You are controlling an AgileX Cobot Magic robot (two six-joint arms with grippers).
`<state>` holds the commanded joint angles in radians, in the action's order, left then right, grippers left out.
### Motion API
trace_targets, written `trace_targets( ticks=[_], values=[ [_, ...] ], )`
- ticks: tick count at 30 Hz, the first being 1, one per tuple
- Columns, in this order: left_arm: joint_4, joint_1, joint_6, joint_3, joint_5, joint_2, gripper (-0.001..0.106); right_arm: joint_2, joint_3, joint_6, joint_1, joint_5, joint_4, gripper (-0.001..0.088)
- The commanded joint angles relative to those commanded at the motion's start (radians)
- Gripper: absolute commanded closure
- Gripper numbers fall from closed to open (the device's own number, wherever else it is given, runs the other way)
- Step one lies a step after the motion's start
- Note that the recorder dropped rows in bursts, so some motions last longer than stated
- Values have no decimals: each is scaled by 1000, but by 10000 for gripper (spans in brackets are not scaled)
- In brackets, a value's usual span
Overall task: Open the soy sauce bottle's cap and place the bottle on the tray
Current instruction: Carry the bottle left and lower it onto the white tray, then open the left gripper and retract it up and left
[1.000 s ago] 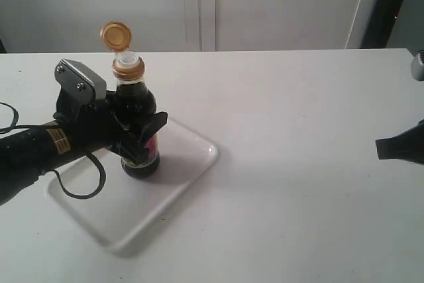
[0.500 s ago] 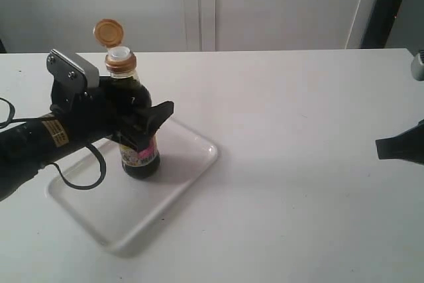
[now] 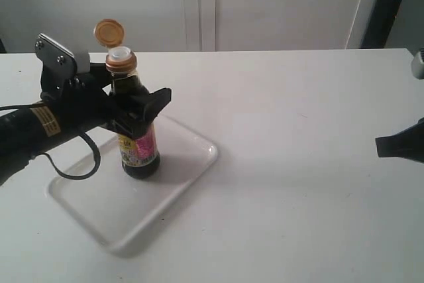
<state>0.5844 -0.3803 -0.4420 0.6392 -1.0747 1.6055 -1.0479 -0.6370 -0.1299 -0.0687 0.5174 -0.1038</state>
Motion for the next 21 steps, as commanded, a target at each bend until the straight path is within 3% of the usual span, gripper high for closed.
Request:
trace_targets(
  ticks=[21],
  values=[
    [-35,0,-34,0,160,-211,68,0,0,0,0,-2,0,868]
  ],
)
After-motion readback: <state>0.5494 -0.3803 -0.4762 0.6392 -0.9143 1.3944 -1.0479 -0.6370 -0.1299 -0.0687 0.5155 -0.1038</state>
